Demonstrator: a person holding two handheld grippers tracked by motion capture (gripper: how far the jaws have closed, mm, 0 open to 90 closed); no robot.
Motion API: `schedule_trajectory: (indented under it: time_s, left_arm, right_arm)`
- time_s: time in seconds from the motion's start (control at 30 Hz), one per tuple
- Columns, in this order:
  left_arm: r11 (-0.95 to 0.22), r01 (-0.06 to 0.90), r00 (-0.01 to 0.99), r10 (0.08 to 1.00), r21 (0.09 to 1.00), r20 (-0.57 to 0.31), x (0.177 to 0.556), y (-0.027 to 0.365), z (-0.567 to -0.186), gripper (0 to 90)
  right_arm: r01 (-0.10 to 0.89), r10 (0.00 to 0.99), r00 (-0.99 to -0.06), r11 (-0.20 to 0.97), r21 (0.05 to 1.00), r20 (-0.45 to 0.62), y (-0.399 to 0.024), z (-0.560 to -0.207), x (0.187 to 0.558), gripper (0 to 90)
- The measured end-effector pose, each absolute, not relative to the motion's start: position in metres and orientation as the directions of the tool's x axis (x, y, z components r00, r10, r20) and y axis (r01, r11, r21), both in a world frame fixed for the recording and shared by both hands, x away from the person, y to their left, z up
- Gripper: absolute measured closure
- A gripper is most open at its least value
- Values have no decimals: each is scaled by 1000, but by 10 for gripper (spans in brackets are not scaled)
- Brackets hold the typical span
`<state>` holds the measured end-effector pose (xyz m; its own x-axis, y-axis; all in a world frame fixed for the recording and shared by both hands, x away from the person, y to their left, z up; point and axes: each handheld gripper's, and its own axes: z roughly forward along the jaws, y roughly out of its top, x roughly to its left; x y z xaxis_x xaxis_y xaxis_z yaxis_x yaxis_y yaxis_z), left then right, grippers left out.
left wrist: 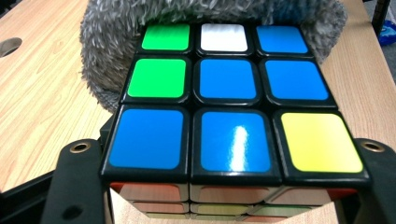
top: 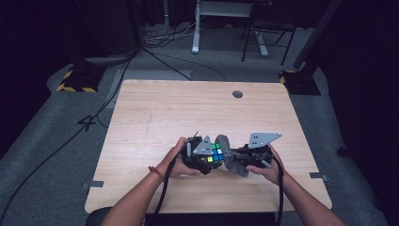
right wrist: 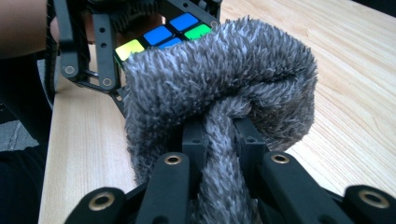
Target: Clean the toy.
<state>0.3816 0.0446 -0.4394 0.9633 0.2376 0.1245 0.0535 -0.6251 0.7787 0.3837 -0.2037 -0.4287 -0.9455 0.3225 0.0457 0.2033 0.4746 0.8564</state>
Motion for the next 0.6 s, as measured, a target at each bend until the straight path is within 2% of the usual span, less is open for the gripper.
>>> schedule_trajectory:
  time_s: [0.13, 0.2, 0.4, 0.53, 0.6]
  left_arm:
    - [-668, 54, 962, 235, 742, 141, 381, 41, -442, 308]
    - [-687, 46, 962, 226, 726, 154, 380, 37, -444, 335]
    - [-680, 40, 958, 235, 732, 166, 380, 38, -443, 336]
    - [-665, 29, 958, 233, 746, 170, 379, 40, -439, 337]
    - [-658, 29, 957, 237, 753, 170, 379, 42, -437, 337]
  right_arm:
    - [187, 280, -958, 439, 879, 64, -203, -426, 381, 791]
    - [154, 286, -958, 482, 863, 12, -197, -425, 377, 791]
    - [182, 318, -948, 471, 863, 26, -203, -425, 381, 792]
    - [188, 334, -943, 528, 828, 1, -202, -431, 385, 792]
    - [229, 346, -938, 551, 803, 29, -203, -438, 391, 792]
